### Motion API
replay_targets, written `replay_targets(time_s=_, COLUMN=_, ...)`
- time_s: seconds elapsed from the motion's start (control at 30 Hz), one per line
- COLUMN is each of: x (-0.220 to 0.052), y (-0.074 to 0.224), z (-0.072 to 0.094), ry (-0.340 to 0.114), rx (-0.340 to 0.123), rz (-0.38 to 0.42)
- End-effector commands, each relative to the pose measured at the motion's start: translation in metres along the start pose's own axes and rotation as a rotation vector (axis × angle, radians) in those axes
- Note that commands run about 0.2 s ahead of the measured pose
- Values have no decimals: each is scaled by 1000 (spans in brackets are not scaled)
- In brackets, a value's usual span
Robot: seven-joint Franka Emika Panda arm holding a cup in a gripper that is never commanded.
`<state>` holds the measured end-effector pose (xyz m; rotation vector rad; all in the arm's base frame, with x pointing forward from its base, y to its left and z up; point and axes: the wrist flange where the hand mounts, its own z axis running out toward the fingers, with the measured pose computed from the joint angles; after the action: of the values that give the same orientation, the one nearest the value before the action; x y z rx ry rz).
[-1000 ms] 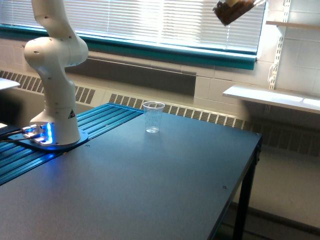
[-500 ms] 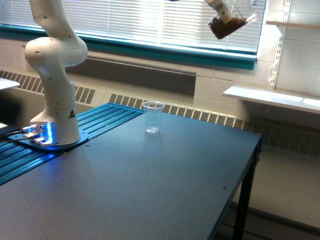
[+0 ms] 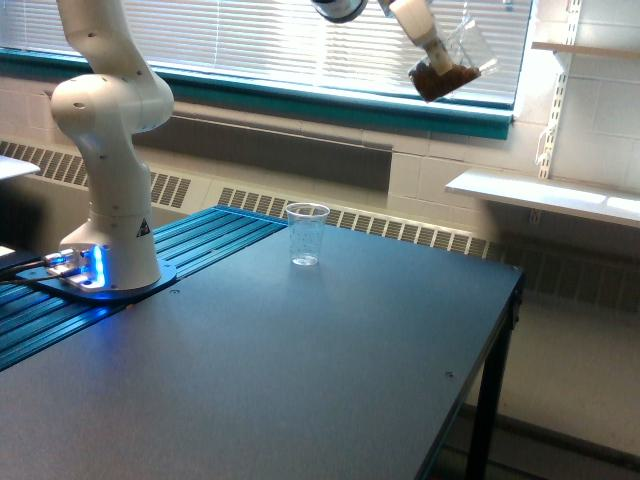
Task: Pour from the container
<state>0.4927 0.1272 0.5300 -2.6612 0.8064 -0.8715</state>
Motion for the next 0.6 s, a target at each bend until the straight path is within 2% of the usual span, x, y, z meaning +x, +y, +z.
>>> replay_targets(time_s=0.03, x=-23, y=-12, z=-6, ry=-17, rx=27, rz=-6)
replay_targets(time_s=0.3, x=-40, y=-10, z=-3, ry=-53, rx=26, rz=-44)
replay_targets(time_s=0.6, x=-51, y=-2, z=-3, ry=-94, rx=46, rz=-112)
